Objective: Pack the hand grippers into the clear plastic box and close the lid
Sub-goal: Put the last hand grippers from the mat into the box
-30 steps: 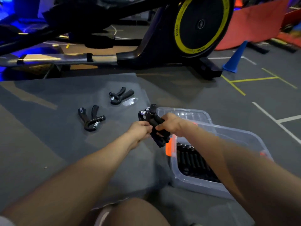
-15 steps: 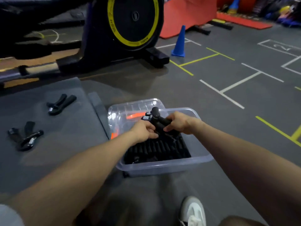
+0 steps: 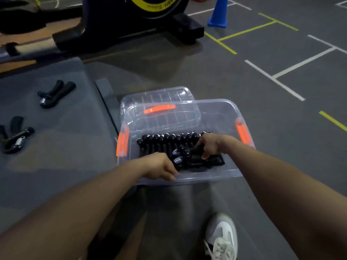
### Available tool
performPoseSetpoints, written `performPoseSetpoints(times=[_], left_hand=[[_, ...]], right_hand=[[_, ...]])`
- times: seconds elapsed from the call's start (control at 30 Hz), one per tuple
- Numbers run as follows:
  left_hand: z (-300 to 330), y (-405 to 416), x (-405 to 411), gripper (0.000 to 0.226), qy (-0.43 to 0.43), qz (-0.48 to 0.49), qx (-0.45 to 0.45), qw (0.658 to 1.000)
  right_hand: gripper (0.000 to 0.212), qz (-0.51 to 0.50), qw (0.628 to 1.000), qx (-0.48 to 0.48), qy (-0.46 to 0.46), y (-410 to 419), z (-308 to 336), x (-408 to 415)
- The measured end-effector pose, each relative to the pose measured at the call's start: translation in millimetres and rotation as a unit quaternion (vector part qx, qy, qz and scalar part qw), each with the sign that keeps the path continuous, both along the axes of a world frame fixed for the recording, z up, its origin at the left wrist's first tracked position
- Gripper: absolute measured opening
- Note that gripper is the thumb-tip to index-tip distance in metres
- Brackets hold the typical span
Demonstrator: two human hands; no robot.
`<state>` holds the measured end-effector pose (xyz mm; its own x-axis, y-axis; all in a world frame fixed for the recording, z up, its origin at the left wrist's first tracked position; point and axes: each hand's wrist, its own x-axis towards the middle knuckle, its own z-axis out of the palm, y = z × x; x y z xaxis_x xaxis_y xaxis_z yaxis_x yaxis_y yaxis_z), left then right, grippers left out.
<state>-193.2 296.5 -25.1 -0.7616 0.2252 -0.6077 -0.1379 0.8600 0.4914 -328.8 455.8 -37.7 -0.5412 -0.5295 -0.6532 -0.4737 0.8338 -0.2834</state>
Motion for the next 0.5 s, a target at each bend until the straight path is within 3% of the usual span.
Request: performPoseSetpoints(times=[0.37,0.5], left_hand=[[-10.5,-4.0,-4.5,0.034,-0.004,-0.033,0.001,0.999],[-12.4,-4.0,-4.3,0.035,-0.009,-0.043,-0.005,0.999]], right_hand=[[0.051,0.068,0.99,0.125,-0.012,6.1,-25.9,-0.2],[0.045,0.092,0.987,0.125,-0.032,2.2,-38.4,6.5]])
